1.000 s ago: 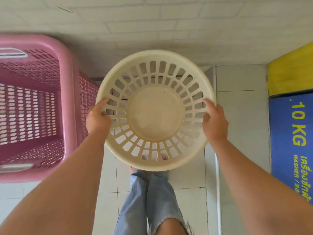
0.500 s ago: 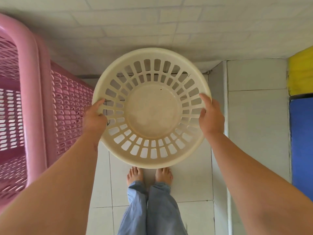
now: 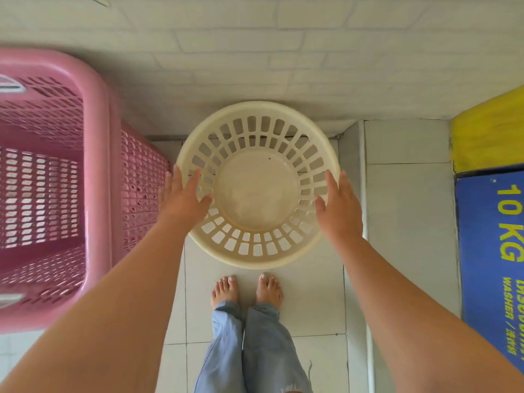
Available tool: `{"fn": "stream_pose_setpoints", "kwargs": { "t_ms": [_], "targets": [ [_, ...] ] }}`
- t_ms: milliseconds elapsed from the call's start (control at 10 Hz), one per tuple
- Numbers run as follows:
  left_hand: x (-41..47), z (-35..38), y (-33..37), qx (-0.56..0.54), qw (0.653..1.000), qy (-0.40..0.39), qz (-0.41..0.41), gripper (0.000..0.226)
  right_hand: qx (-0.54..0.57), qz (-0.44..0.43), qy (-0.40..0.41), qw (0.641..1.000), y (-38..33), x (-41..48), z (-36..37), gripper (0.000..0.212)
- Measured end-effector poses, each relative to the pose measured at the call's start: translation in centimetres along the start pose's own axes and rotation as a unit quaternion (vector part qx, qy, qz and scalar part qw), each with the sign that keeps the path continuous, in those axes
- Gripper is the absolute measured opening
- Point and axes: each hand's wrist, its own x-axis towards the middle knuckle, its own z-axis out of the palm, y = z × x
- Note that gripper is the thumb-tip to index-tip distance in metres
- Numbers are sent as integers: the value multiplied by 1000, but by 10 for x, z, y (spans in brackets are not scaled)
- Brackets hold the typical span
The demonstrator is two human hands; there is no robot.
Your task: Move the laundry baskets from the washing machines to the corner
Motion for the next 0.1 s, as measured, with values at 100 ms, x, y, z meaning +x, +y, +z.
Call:
{"fn": "stream_pose_setpoints", "kwargs": {
  "t_ms": [100],
  "targets": [
    [-38, -20, 9, 53, 997, 14, 62, 71, -29, -41, 5, 999, -18, -33, -34, 61]
  ]
}}
